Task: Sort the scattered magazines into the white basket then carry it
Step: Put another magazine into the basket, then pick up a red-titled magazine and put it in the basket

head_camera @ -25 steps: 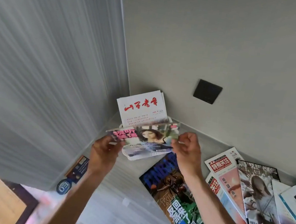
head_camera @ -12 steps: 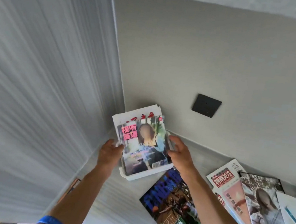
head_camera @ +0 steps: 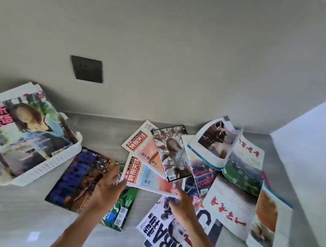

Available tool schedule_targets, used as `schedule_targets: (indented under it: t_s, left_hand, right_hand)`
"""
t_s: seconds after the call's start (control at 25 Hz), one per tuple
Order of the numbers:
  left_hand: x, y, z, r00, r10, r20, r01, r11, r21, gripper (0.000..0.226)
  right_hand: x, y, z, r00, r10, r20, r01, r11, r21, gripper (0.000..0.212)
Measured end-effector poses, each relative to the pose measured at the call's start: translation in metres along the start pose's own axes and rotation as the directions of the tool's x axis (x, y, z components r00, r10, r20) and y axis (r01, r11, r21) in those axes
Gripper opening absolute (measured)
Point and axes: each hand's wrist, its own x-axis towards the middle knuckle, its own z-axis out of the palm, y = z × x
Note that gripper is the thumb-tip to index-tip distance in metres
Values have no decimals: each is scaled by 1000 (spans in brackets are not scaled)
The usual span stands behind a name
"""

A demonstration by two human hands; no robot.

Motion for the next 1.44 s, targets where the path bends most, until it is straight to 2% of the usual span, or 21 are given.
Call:
schedule_targets:
  t_s: [0.16,0.24,0.36,0.44,0.52,0.6,0.64,0.72,0.8,0.88,0.96,1.08,1.12,1.16,1.2,1.24,1.28,1.32,1.36,1.4,1.44]
  left_hand:
    - [-12,-5,67,983,-79,165,53,987,154,49]
    - [-18,-9,94,980,-109,167,74,976,205,49]
    - [-24,-13,127,976,-137,168,94,966,243,41]
    - [-28,-12,141,975,-149,164,101,958,270,40]
    - [-33,-7,157,973,-150,177,94,952,291,31]
    - [-36,-5,170,969,-145,201,79,950,303,26]
    - [-38,-5,175,969,-137,204,71,951,302,23]
    - [-43,-3,182,976,-117,184,55,949,310,17]
    - [-46,2,186,984,-74,160,19,948,317,21]
    - [-49,16,188,989,25,143,-70,946,318,20]
    - [-48,34,186,989,126,72,-141,947,289,21]
    - [-49,64,169,966,260,1,-248,923,295,48]
    - [-49,73,161,941,338,13,-314,859,405,60]
    - [-47,80,148,903,428,51,-376,726,576,71]
    - [-45,85,133,853,507,123,-428,544,722,77]
    - [-43,89,118,806,550,219,-481,392,784,77]
    - [-41,89,101,767,566,302,-547,332,768,66]
    - [-41,87,83,759,555,340,-590,368,719,49]
    - [-43,84,66,785,527,326,-588,466,661,32]
    - [-47,79,49,834,475,280,-542,611,577,21]
    - [-51,71,35,880,426,209,-473,751,461,16]
  right_hand:
    - [-7,78,-60,960,-23,-279,-29,983,-181,42]
    - [-2,113,-91,919,125,-373,-203,963,-178,58]
    - [2,156,-129,852,346,-394,-456,860,-231,66]
    - [1,175,-139,825,413,-385,-528,807,-265,61]
    - [-4,195,-140,830,441,-341,-524,826,-209,63]
    - [-11,208,-136,859,353,-370,-431,889,-152,62]
    - [-15,209,-136,851,285,-442,-368,923,-113,56]
    - [-23,200,-138,770,166,-616,-236,971,-34,36]
    - [-33,171,-139,724,25,-689,-87,995,-55,29]
    - [-45,133,-137,728,-171,-664,64,981,-183,35]
    - [-62,97,-130,693,-371,-618,223,926,-306,39]
    - [-87,56,-125,603,-568,-560,408,823,-396,47]
    - [-91,44,-128,582,-623,-522,475,782,-404,48]
    - [-95,30,-129,562,-694,-449,559,719,-413,49]
    - [-97,16,-129,538,-768,-349,646,641,-414,52]
    - [-99,1,-129,508,-826,-244,726,563,-395,54]
    - [-99,-15,-126,477,-862,-173,788,506,-349,55]
    - [-99,-31,-122,445,-881,-164,830,474,-295,52]
    - [-96,-46,-117,422,-884,-203,852,463,-245,48]
    - [-93,-56,-111,416,-866,-275,851,478,-217,47]
    - [-87,-63,-106,443,-826,-349,821,530,-212,53]
